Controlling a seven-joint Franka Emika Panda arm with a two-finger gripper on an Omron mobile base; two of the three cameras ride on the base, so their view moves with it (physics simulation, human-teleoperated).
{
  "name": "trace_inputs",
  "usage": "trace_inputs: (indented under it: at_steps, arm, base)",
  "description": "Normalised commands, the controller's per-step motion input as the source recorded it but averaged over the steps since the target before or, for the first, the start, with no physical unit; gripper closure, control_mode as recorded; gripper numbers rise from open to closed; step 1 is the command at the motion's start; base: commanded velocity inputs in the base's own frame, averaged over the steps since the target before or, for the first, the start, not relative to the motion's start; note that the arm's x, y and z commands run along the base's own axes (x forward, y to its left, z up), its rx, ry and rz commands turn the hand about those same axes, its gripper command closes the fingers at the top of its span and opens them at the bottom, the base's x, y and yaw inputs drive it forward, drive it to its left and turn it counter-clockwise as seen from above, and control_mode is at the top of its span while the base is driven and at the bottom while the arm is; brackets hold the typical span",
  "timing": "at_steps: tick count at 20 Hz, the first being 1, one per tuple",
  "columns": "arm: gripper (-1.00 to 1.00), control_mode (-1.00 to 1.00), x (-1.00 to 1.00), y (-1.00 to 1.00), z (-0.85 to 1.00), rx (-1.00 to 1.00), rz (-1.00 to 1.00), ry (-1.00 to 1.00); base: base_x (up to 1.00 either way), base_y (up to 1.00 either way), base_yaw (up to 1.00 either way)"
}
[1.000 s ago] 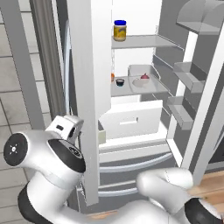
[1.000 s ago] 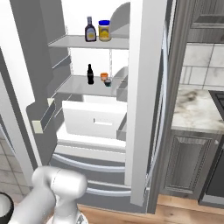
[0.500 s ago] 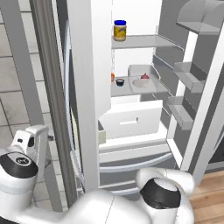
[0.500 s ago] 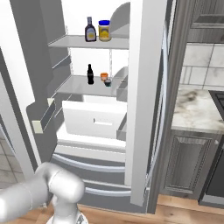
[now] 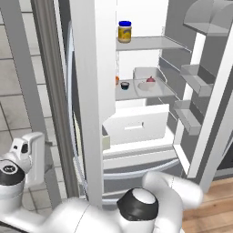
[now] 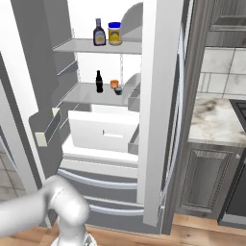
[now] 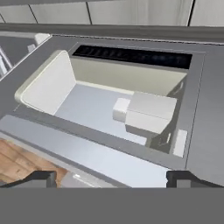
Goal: Place the tupperware on the second highest shelf of the fridge. Make space for the tupperware among the existing items by rearranging them on the shelves if needed. Close the fridge door when finished.
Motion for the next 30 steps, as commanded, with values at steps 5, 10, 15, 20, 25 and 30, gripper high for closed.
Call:
trace_inputs:
  at_steps: [5, 10, 15, 20, 25, 30]
  arm:
    - [-1.00, -1.00, 0.56, -0.08, -0.30, -0.04, -0.05, 0.02]
    - [-1.00, -1.00, 0.57, -0.27, -0.20, 0.00, -0.04, 0.00]
    - [-1.00, -1.00, 0.62, -0.33, -0.14, 0.00, -0.03, 0.02]
    - [-1.00, -1.00, 0.38, -0.49, -0.05, 0.00, -0.07, 0.01]
    - [-1.00, -1.00, 0.00, -0.93, 0.00, 0.00, -0.10, 0.00]
    - [-1.00, -1.00, 0.00, -1.00, 0.00, 0.00, -0.08, 0.00]
  base:
    - [0.00, 0.00, 0.00]
    - [0.00, 0.00, 0.00]
    - [0.00, 0.00, 0.00]
    - [0.00, 0.00, 0.00]
    - [0.00, 0.00, 0.00]
    - [0.00, 0.00, 0.00]
